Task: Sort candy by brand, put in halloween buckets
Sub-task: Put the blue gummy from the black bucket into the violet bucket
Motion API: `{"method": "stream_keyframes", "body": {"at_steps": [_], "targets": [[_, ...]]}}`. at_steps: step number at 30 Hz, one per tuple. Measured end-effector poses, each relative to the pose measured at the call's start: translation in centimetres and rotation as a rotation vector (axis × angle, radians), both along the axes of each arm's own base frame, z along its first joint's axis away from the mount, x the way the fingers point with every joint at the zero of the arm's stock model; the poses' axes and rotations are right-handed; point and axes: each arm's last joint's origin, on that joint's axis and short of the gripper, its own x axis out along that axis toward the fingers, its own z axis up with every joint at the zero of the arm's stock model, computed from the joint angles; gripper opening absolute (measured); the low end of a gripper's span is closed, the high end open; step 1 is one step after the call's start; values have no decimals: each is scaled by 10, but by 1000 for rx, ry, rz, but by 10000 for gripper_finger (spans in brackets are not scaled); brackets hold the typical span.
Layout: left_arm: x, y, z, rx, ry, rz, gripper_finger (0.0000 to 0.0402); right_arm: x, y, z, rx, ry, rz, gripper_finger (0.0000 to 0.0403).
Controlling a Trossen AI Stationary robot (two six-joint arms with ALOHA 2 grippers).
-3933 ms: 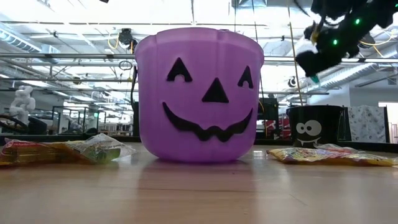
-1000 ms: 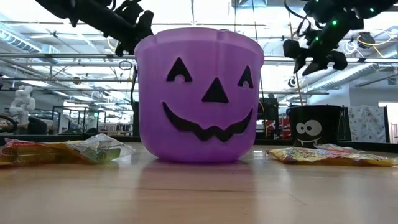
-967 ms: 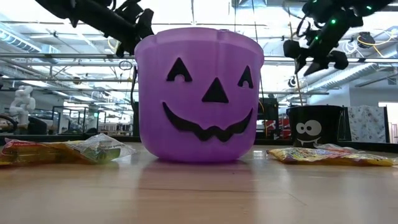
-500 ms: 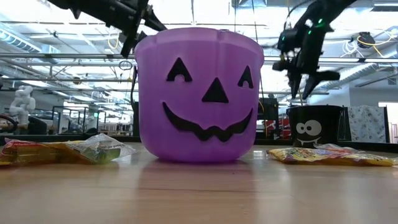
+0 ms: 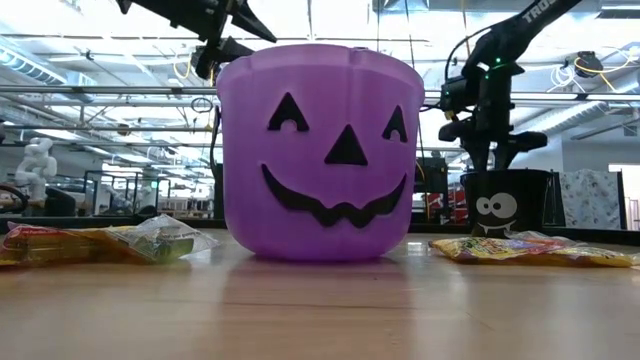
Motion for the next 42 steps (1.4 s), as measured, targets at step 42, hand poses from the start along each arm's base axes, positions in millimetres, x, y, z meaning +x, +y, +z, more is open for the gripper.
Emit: {"method": "stream_keyframes", "body": {"at_steps": [42], "targets": [[-1,0,-4,-11,39,1,189,-8,3,-50,-53,-21,29,181]]}}
